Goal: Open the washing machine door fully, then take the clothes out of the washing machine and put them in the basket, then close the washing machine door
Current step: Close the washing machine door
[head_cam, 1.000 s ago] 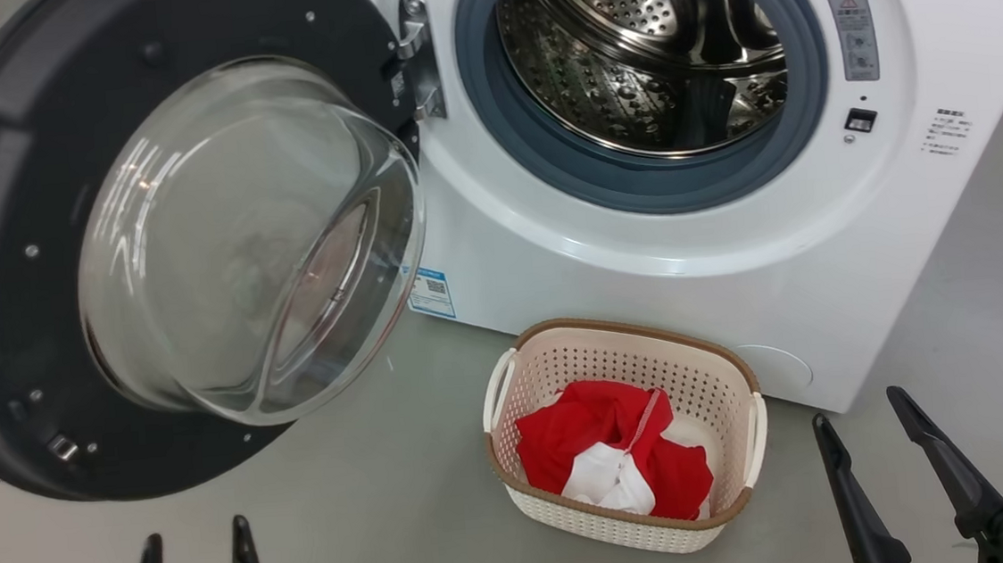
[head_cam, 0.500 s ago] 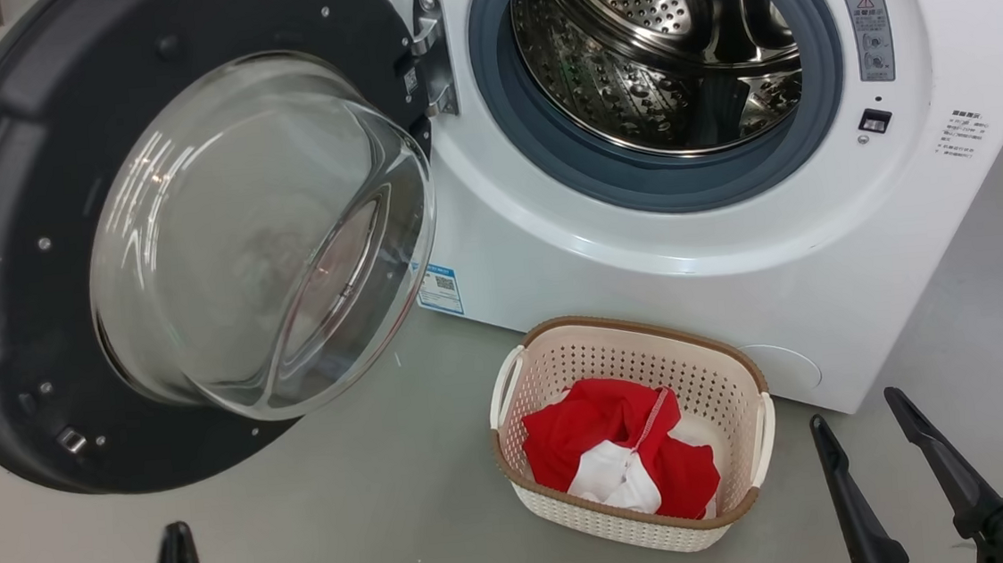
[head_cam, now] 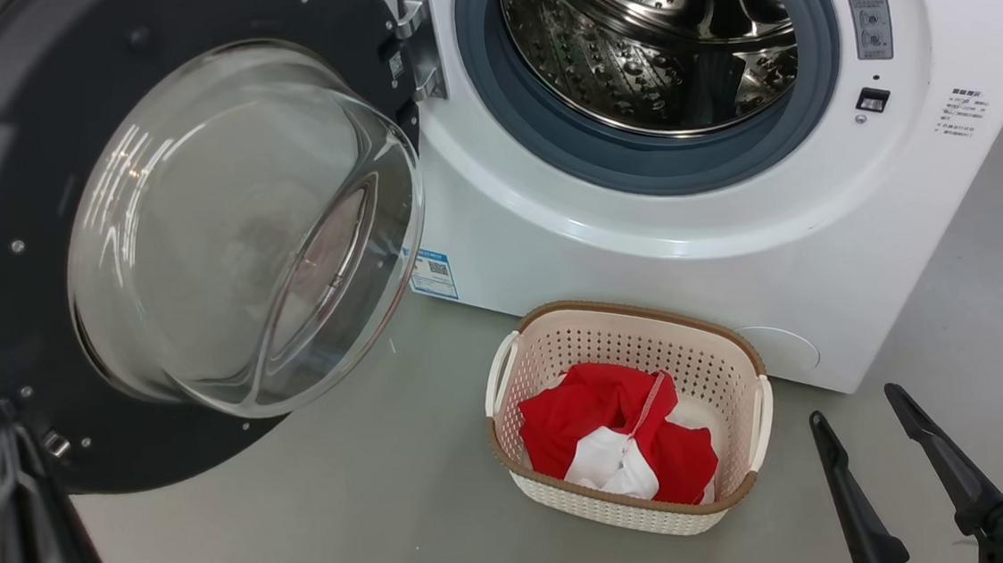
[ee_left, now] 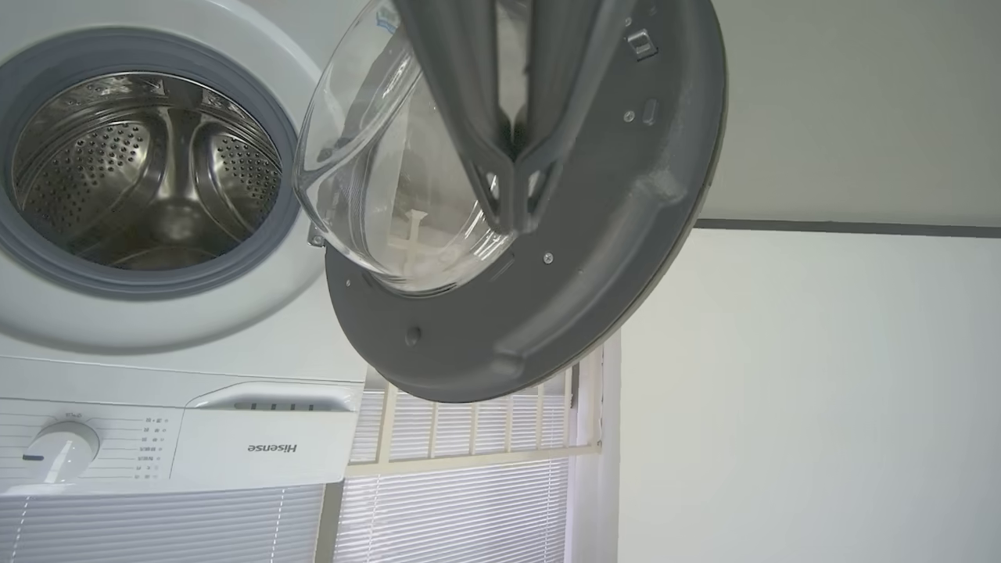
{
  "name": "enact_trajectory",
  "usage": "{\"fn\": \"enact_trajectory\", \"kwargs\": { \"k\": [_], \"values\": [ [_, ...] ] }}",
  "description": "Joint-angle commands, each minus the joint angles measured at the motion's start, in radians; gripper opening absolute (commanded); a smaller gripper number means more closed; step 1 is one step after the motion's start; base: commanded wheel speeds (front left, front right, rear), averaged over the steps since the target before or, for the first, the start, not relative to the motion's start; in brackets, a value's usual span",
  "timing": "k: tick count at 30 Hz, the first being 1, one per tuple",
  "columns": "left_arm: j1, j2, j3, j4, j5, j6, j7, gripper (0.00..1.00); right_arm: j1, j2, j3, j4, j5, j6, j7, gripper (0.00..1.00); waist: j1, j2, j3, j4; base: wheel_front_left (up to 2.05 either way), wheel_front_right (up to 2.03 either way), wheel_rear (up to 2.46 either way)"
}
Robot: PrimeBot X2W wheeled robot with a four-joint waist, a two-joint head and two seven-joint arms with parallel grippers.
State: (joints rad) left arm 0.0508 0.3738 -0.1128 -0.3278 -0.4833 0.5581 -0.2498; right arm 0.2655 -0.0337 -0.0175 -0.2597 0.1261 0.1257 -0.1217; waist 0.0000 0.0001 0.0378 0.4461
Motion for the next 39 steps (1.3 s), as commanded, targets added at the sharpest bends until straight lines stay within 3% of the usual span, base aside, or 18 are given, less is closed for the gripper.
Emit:
{"fn": "enact_trajectory", "kwargs": {
  "k": [1, 12, 21, 29, 39],
  "values": [
    [-0.064, 0.011, 0.066, -0.022, -0.02, -0.015, -0.01, 0.0, -0.036, -0.017, 0.024, -0.031, -0.01, 0.005, 0.005, 1.0, 0.0, -0.0001, 0.002, -0.002, 0.0, 0.0, 0.0],
    [-0.243, -0.065, 0.304, 0.053, -0.162, -0.178, -0.012, 0.0, -0.036, -0.017, 0.027, -0.044, -0.02, 0.005, 0.023, 1.0, 0.0, -0.0001, 0.003, -0.017, 0.0, 0.0, 0.0],
    [-0.409, -0.083, 0.457, 0.221, -0.344, -0.269, 0.003, 0.0, -0.039, -0.017, 0.028, -0.054, -0.021, 0.005, 0.035, 1.0, 0.0, -0.0001, 0.008, -0.026, 0.0, 0.0, 0.0],
    [-0.57, -0.067, 0.58, 0.436, -0.571, -0.283, 0.109, 0.0, -0.038, -0.017, 0.027, -0.06, -0.022, 0.005, 0.043, 1.0, 0.0, -0.0001, 0.011, -0.03, 0.0, 0.0, 0.0],
    [-0.784, 0.022, 0.611, 0.737, -0.731, -0.266, 0.303, 0.0, -0.051, -0.017, 0.034, -0.065, -0.025, 0.005, 0.053, 1.0, 0.0, -0.0001, 0.027, -0.035, 0.0, 0.0, 0.0]
  ]
}}
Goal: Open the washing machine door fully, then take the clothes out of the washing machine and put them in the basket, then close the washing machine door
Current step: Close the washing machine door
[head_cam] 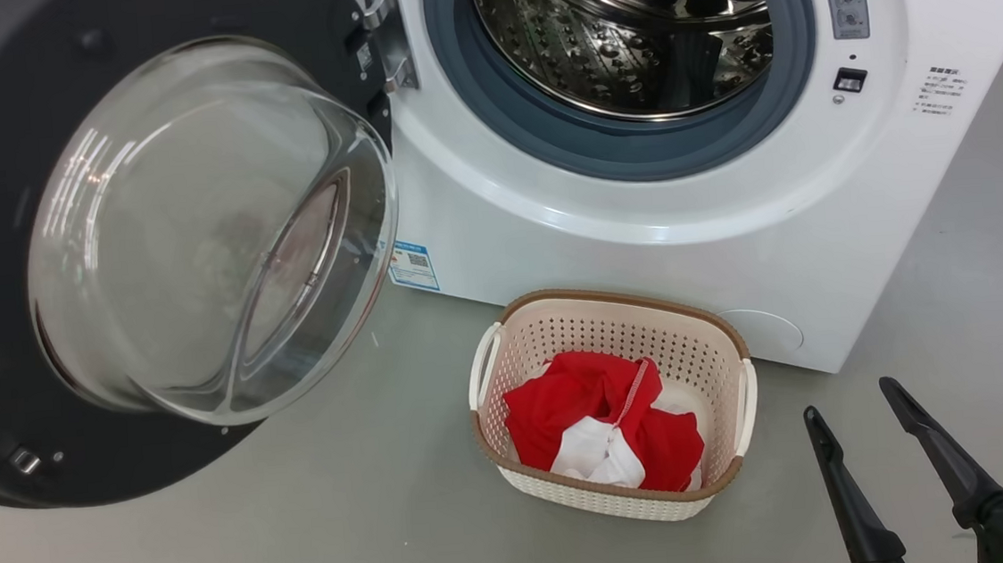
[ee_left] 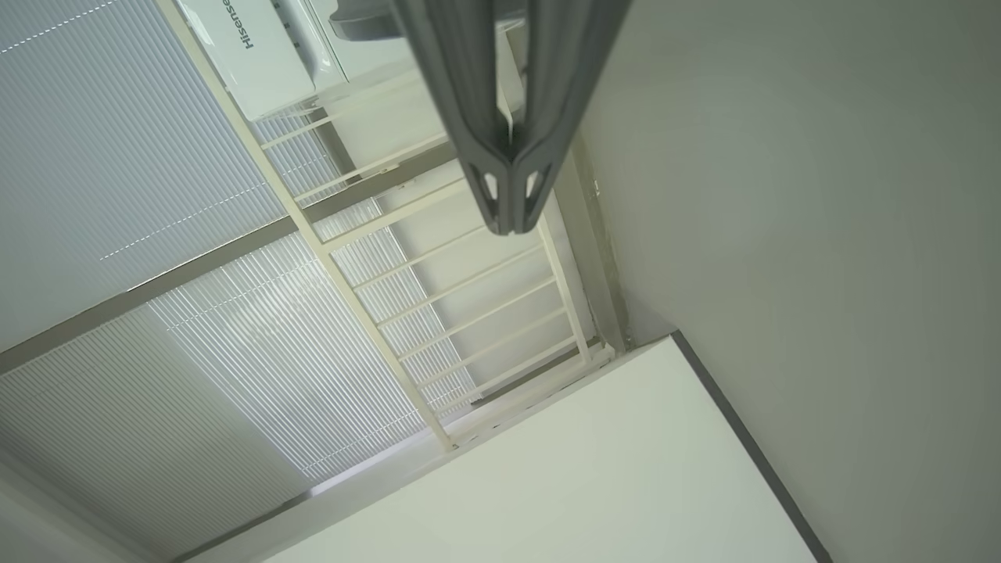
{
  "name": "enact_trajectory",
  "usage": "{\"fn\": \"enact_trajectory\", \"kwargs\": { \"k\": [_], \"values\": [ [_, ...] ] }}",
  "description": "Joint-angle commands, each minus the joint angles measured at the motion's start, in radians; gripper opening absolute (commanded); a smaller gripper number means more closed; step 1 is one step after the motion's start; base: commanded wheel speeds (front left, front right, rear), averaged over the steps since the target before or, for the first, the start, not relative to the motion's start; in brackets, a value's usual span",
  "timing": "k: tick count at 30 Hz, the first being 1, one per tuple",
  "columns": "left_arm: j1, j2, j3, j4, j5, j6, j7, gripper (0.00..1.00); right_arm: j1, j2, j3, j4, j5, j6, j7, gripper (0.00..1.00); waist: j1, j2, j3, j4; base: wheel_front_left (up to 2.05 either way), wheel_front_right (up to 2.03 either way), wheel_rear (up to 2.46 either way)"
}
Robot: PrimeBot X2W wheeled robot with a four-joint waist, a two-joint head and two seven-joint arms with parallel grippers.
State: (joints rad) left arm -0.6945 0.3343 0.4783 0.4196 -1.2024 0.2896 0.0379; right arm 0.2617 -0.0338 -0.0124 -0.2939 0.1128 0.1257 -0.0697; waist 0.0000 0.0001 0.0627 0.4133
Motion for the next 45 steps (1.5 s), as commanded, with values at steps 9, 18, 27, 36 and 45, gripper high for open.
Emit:
{"fn": "enact_trajectory", "kwargs": {
  "k": [9, 18, 27, 36, 45],
  "values": [
    [-0.162, 0.149, 0.009, 0.209, -0.082, 0.03, 0.19, 0.0, -0.052, -0.016, 0.033, -0.038, -0.014, 0.005, 0.01, 1.0, 0.0, -0.0001, 0.014, -0.027, 0.0, 0.0, 0.0],
    [-0.192, 0.201, -0.059, 0.332, -0.072, 0.029, 0.324, 0.0, -0.062, -0.016, 0.036, -0.045, -0.021, 0.005, 0.021, 1.0, 0.0, -0.0001, 0.022, -0.049, 0.0, 0.0, 0.0],
    [-0.168, 0.211, -0.11, 0.381, -0.057, -0.014, 0.401, 0.0, -0.064, -0.016, 0.038, -0.049, -0.018, 0.005, 0.019, 1.0, 0.0, -0.0001, 0.027, -0.07, 0.0, 0.0, 0.0],
    [-0.157, 0.207, -0.147, 0.384, -0.066, -0.062, 0.495, 0.0, -0.057, -0.016, 0.027, -0.044, -0.011, 0.005, 0.009, 1.0, 0.0, -0.0001, 0.019, -0.062, 0.0, 0.0, 0.0],
    [-0.12, 0.162, -0.162, 0.317, -0.106, -0.079, 0.595, 0.0, -0.049, -0.016, 0.022, -0.028, -0.001, 0.005, -0.009, 1.0, 0.0, -0.0001, 0.005, -0.033, 0.0, 0.0, 0.0]
  ]
}}
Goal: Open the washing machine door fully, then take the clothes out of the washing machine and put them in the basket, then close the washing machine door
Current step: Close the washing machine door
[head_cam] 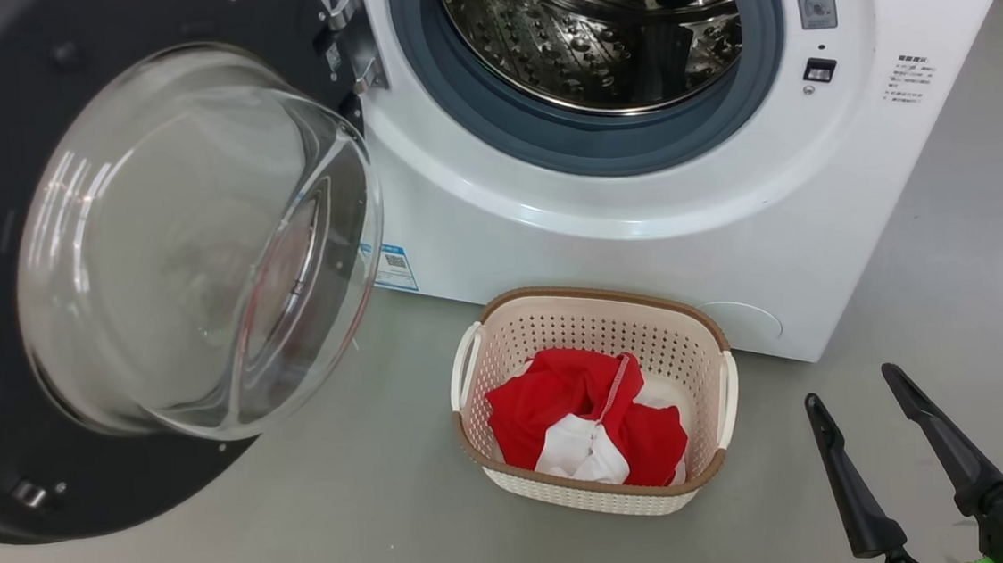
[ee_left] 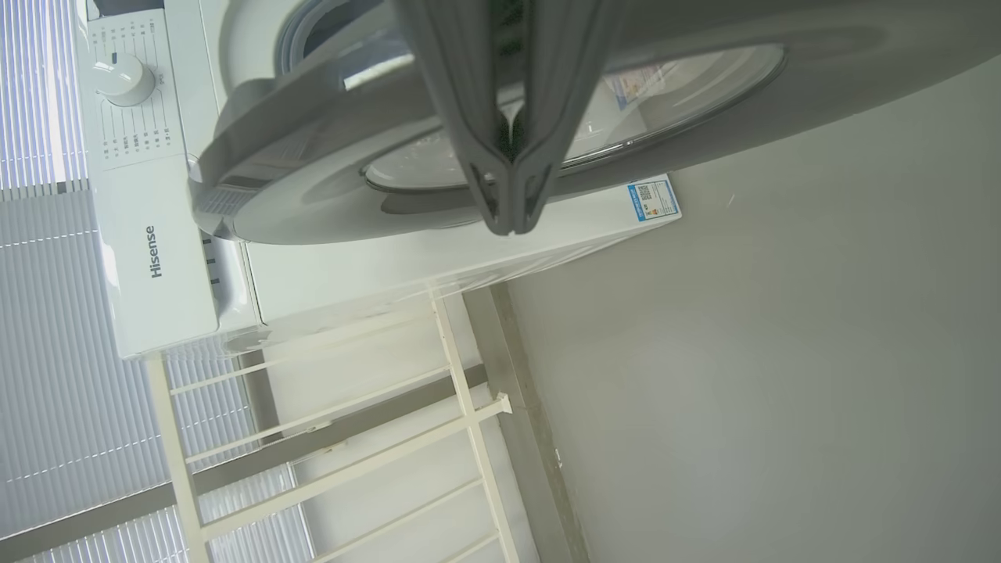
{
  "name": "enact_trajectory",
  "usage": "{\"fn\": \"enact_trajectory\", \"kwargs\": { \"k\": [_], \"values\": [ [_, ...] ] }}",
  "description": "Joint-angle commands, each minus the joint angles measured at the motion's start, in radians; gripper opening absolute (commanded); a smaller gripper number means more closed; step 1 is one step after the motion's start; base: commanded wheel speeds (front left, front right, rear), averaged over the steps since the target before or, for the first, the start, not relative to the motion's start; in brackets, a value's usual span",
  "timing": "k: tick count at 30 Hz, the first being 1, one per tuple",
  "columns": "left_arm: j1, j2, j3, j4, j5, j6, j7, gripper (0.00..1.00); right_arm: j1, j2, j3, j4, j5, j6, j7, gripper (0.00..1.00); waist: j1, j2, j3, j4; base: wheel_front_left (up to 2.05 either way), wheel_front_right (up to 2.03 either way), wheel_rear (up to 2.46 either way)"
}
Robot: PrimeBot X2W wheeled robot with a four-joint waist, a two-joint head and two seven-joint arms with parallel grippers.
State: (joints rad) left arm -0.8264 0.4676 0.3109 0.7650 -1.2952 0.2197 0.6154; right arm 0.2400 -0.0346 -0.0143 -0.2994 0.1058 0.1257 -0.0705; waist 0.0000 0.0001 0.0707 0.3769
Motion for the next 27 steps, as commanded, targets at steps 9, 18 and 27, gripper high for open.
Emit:
{"fn": "enact_trajectory", "kwargs": {
  "k": [9, 18, 27],
  "values": [
    [0.069, -0.03, -0.024, -0.147, -0.032, -0.005, 0.083, 0.0, -0.023, -0.016, 0.027, -0.006, 0.016, 0.005, -0.021, 1.0, 0.0, -0.0001, -0.027, 0.023, 0.0, 0.0, 0.0],
    [0.13, -0.084, -0.011, -0.269, -0.068, 0.022, 0.107, 0.0, -0.012, -0.016, 0.031, 0.006, 0.029, 0.005, -0.035, 1.0, 0.0, -0.0001, -0.042, 0.027, 0.0, 0.0, 0.0],
    [0.191, -0.147, -0.007, -0.401, -0.102, 0.056, 0.132, 0.0, -0.011, -0.016, 0.033, 0.017, 0.038, 0.005, -0.045, 1.0, 0.0, -0.0001, -0.055, 0.019, 0.0, 0.0, 0.0]
  ]
}}
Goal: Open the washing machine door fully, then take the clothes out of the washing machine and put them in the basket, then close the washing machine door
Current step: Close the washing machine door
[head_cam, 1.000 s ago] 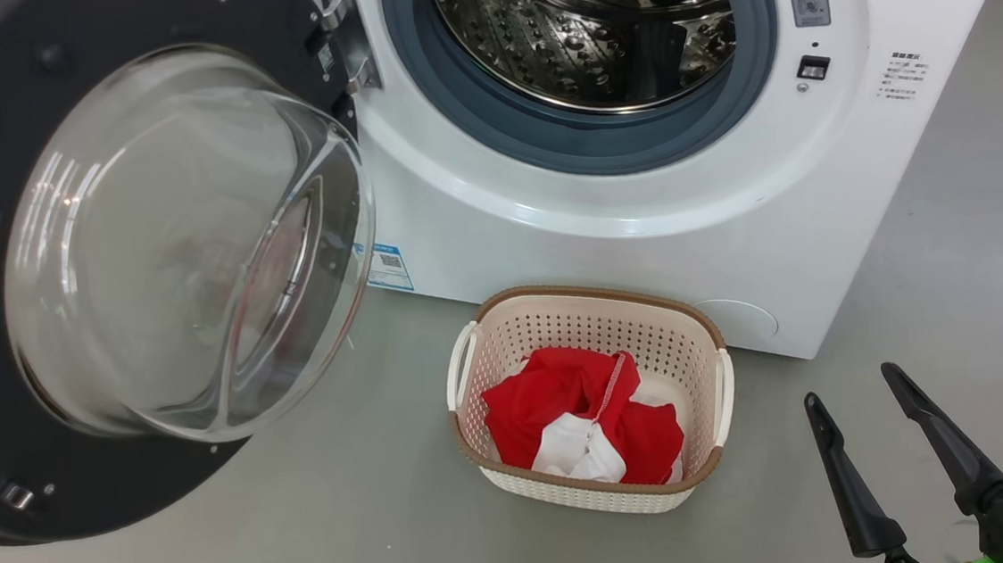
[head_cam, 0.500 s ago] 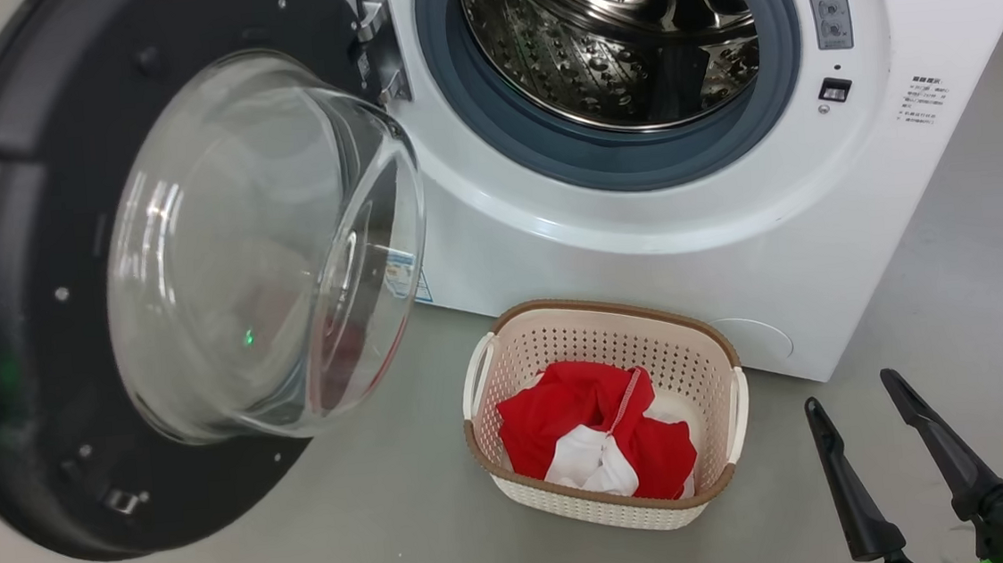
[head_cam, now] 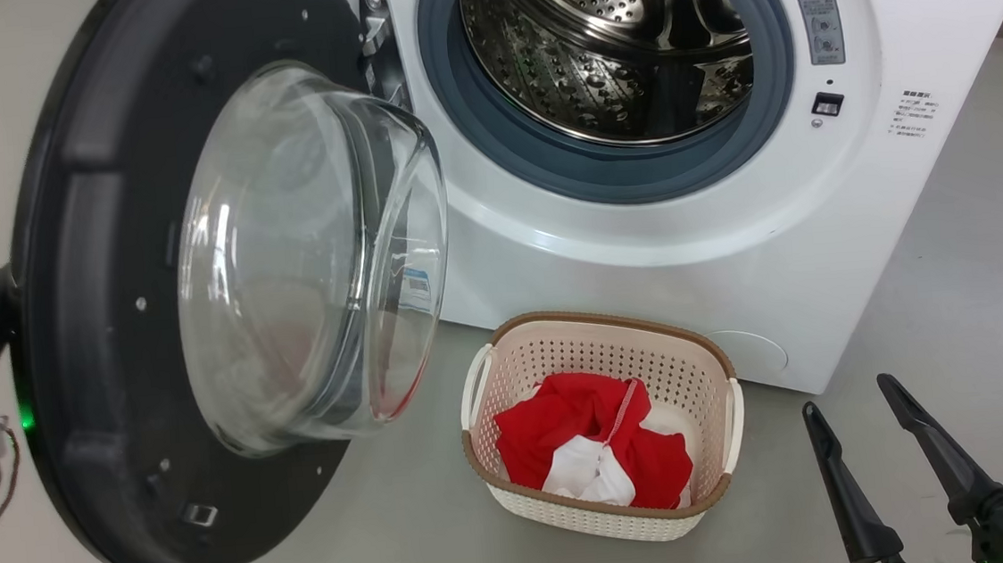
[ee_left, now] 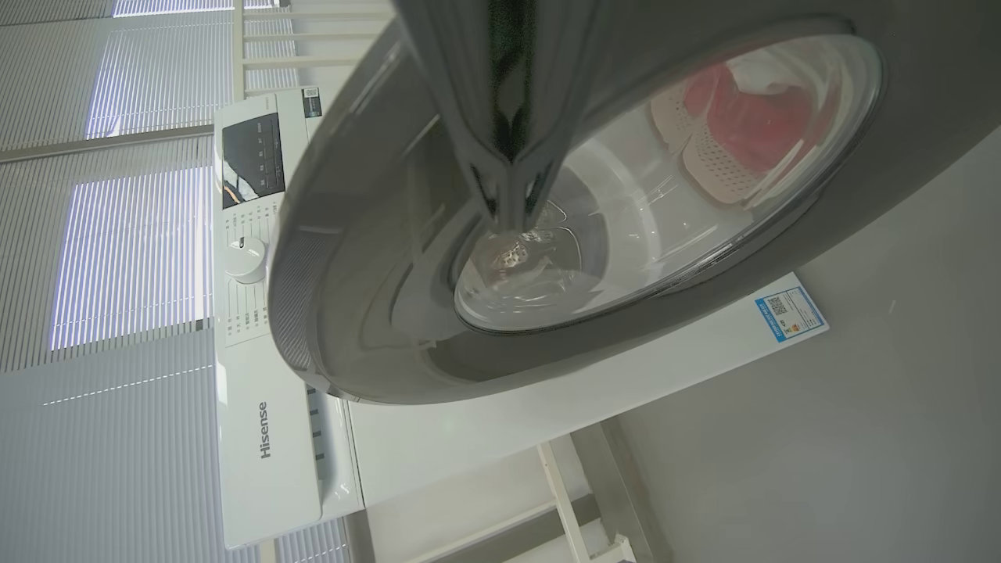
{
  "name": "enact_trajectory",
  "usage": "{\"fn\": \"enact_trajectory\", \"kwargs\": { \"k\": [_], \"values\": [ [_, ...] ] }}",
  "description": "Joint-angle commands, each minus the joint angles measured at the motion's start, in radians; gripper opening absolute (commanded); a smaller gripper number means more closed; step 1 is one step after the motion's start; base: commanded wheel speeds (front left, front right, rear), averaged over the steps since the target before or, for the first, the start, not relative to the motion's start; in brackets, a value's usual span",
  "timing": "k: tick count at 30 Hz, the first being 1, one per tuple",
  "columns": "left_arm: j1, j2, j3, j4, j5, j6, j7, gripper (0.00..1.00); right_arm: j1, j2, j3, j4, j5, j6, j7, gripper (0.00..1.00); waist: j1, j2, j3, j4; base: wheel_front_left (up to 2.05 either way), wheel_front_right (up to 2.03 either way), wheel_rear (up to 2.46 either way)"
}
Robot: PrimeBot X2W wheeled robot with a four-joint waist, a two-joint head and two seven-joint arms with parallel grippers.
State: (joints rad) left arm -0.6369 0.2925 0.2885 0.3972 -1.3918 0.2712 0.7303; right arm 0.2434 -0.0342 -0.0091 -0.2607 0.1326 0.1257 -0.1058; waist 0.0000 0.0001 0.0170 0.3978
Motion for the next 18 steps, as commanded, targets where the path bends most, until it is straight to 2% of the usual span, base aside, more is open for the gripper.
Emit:
{"fn": "enact_trajectory", "kwargs": {
  "k": [1, 18],
  "values": [
    [0.008, 0.02, 0.014, -0.046, -0.008, 0.008, 0.02, 0.0, -0.014, -0.016, 0.028, -0.021, 0.012, 0.005, -0.01, 1.0, 0.0, -0.0001, -0.003, -0.003, 0.0, 0.0, 0.0],
    [0.096, -0.12, 0.012, -0.206, -0.069, 0.044, 0.029, 0.0, -0.022, -0.016, 0.032, -0.002, 0.024, 0.005, -0.023, 1.0, 0.0, -0.0001, -0.001, -0.042, 0.0, 0.0, 0.0]
  ]
}}
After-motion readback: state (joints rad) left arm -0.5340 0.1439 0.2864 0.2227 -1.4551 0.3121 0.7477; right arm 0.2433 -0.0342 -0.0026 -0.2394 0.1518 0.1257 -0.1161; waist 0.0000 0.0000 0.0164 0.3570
